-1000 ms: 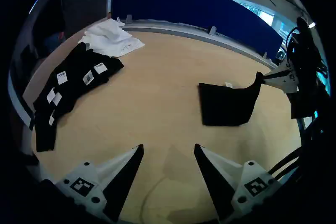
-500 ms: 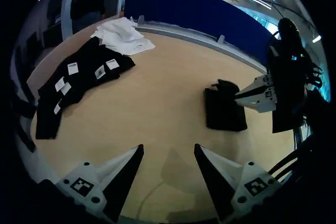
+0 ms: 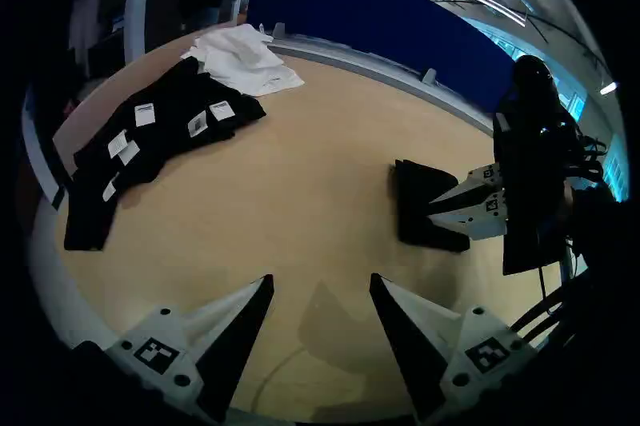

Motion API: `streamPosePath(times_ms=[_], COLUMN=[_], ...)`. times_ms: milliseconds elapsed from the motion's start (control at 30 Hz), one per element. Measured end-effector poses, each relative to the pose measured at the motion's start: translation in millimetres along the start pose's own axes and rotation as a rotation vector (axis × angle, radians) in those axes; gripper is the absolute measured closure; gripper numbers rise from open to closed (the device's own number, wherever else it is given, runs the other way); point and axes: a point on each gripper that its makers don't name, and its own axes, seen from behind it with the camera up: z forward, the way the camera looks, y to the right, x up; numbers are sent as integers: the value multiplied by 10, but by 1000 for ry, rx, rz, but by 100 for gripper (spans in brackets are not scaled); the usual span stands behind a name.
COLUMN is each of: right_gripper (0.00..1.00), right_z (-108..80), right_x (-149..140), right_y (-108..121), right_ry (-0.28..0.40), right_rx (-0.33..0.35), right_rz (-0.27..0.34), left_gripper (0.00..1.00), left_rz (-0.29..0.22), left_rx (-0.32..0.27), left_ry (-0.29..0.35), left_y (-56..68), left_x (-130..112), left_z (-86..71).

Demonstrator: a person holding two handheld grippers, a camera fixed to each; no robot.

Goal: Fold towel

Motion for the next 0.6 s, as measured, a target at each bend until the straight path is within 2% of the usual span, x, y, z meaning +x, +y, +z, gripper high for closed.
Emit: streamPosePath(times_ms=[100,233,300,600], right_gripper=[67,39,31,28], right_z=[-15,-57,-87,-244], right_x=[0,7,1,-204], right_y=[6,13,24,77], right_ry=[7,21,28,33], right_rx=[3,8,8,-22], right_rz=[10,28,39,112], left_gripper=[11,11,11,11], left_rz=[4,8,10,11], left_rx=[-2,-5,-6,-7], left_ry=[0,-1,-1,-2], left_y=[17,40,53,78], left_x=[13,25,27,45], left_z=[20,41,48,82])
